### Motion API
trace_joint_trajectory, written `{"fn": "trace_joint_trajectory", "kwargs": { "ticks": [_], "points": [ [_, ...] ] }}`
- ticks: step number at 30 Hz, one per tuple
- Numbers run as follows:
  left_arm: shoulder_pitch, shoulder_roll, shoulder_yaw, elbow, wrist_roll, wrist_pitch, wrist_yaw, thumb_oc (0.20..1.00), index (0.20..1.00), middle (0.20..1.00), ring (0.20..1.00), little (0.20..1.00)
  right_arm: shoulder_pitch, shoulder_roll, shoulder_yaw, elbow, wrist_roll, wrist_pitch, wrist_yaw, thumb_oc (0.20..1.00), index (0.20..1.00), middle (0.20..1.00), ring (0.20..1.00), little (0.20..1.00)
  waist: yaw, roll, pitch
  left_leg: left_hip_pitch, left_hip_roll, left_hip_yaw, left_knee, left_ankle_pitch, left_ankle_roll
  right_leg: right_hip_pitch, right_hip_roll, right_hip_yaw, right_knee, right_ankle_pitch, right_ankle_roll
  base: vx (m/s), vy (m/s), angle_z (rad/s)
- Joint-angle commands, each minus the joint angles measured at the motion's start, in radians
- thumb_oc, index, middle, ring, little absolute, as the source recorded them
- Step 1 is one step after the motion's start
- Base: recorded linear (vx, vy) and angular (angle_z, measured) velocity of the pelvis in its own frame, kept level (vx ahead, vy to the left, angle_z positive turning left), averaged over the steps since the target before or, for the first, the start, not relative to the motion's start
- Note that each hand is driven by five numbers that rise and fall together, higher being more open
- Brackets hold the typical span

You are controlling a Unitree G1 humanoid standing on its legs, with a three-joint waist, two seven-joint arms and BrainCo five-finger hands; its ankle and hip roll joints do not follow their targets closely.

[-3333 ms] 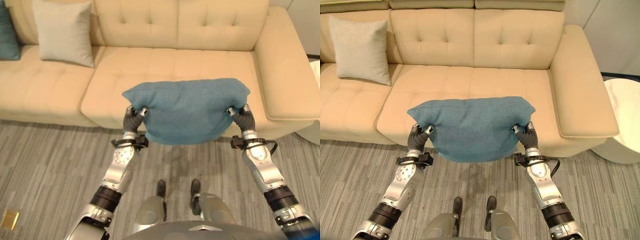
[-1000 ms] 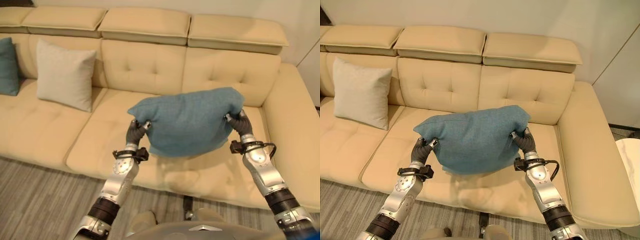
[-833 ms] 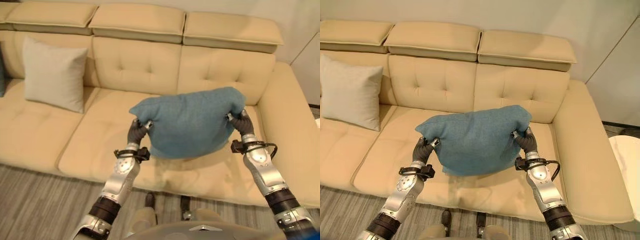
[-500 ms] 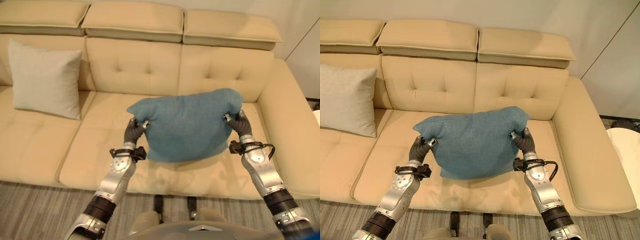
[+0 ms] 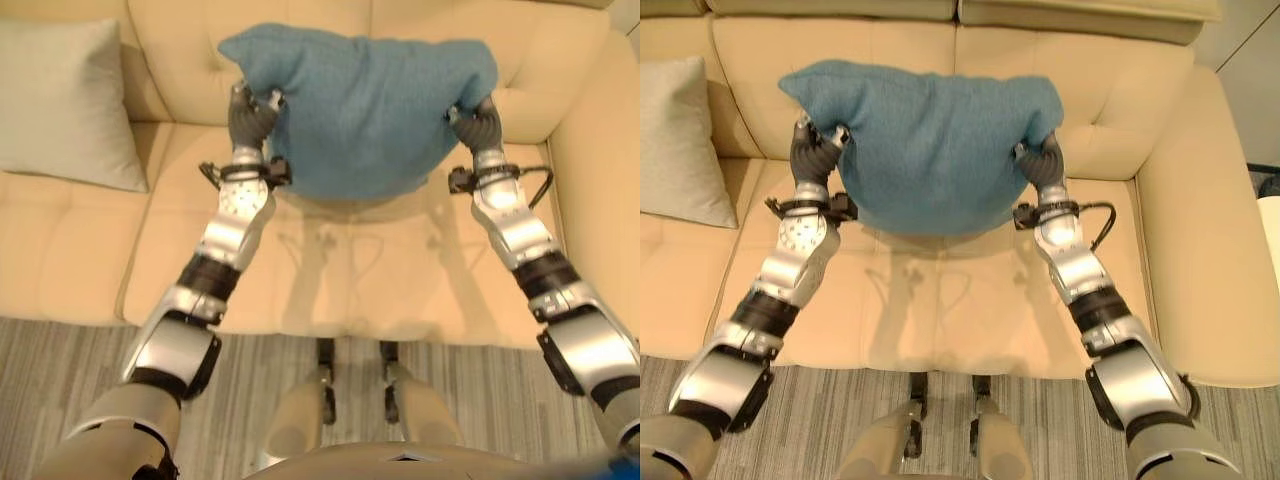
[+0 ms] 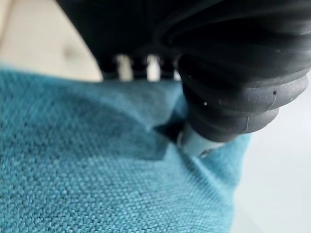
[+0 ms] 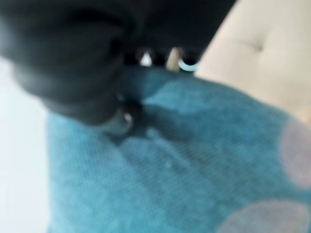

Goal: Pick up all the scattered cushions and arrange them neatly on the sofa.

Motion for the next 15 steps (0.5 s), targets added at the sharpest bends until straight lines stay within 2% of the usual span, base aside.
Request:
{"fn": "trace_joint_trajectory", "kwargs": {
  "ticks": [1, 5, 11, 15],
  "points": [
    [-0.205, -0.017, -0.125, -0.073, 0.041, -0.143, -0.008, 0.2, 0.2, 0.2, 0.2, 0.2, -0.194, 0.035, 0.087, -0.093, -0.011, -0.107, 0.005, 0.2, 0.2, 0.2, 0.2, 0.2, 0.031, -0.048, -0.055, -0.042, 0.037, -0.017, 0.138, -0.089, -0.061, -0.048, -0.06, -0.01, 0.08, 0.01, 0.108, 0.0, 0.0, 0.0],
    [-0.339, 0.007, -0.171, 0.035, 0.046, -0.148, 0.006, 0.2, 0.2, 0.2, 0.2, 0.2, -0.316, 0.012, 0.133, 0.018, 0.015, -0.119, -0.019, 0.2, 0.2, 0.2, 0.2, 0.2, 0.028, -0.053, -0.048, -0.123, 0.035, -0.038, 0.121, -0.056, -0.07, -0.121, -0.062, -0.015, 0.049, 0.046, 0.11, 0.01, -0.004, 0.03],
    [-0.38, 0.029, -0.2, 0.131, 0.036, -0.135, -0.016, 0.2, 0.2, 0.2, 0.2, 0.2, -0.347, -0.016, 0.191, 0.117, 0.023, -0.11, 0.014, 0.2, 0.2, 0.2, 0.2, 0.2, 0.025, -0.053, -0.052, -0.197, 0.034, -0.054, 0.108, -0.034, -0.078, -0.175, -0.063, -0.02, 0.006, 0.073, 0.11, 0.02, -0.014, 0.05],
    [-0.403, 0.037, -0.205, 0.204, 0.039, -0.124, -0.019, 0.2, 0.2, 0.2, 0.2, 0.2, -0.344, -0.008, 0.185, 0.145, 0.024, -0.113, 0.009, 0.2, 0.2, 0.2, 0.2, 0.2, 0.023, -0.046, -0.028, -0.23, 0.032, -0.061, 0.108, -0.025, -0.085, -0.2, -0.061, -0.023, -0.009, 0.082, 0.111, 0.01, -0.009, 0.13]
  ]
}}
